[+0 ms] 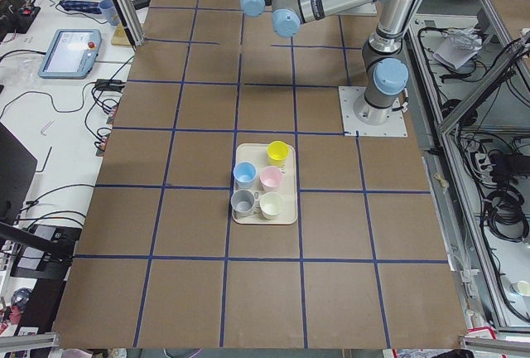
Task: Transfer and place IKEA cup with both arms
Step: 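Lift the cup off the rack and carry it toward the left gripper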
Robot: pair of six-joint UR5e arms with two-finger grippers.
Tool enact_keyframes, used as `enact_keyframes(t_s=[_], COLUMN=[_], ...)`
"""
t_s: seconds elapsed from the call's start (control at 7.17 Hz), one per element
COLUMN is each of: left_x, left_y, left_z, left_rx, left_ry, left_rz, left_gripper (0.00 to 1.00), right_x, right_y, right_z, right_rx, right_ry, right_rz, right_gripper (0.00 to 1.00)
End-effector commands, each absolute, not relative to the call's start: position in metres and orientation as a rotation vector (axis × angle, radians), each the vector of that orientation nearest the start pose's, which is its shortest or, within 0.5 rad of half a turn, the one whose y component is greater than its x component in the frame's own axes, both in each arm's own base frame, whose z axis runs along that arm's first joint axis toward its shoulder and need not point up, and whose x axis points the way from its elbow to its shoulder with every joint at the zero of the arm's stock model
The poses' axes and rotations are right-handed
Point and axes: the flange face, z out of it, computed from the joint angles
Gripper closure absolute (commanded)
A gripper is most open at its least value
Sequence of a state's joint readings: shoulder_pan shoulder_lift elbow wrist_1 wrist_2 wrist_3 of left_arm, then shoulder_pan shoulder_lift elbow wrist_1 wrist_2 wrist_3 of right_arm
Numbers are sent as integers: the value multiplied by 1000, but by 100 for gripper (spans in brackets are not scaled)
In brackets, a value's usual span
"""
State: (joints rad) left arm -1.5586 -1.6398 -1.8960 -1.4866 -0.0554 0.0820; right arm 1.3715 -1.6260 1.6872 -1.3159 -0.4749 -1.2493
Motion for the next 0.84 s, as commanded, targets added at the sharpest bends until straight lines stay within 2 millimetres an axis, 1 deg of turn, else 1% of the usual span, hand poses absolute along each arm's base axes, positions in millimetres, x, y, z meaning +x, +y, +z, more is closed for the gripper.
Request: enact_keyframes(t_s=[0.0,0.42,0.56,0.7], left_x=[-228,-235,-235,-238], left_y=[-491,-485,-486,-485], left_z=[415,427,430,428], left_rx=[200,197,205,202], left_ry=[-1469,-1420,-1388,-1388], left_rz=[-158,-167,-169,-175], left_gripper=[0,0,7,14], right_x=[138,139,140,140], right_y=[-465,-462,-462,-462], right_z=[506,504,507,508], right_rx=[-890,-879,-872,-860], right_ry=[1872,1872,1858,1847], right_rz=[-620,-615,-632,-642], right_gripper=[46,46,46,46])
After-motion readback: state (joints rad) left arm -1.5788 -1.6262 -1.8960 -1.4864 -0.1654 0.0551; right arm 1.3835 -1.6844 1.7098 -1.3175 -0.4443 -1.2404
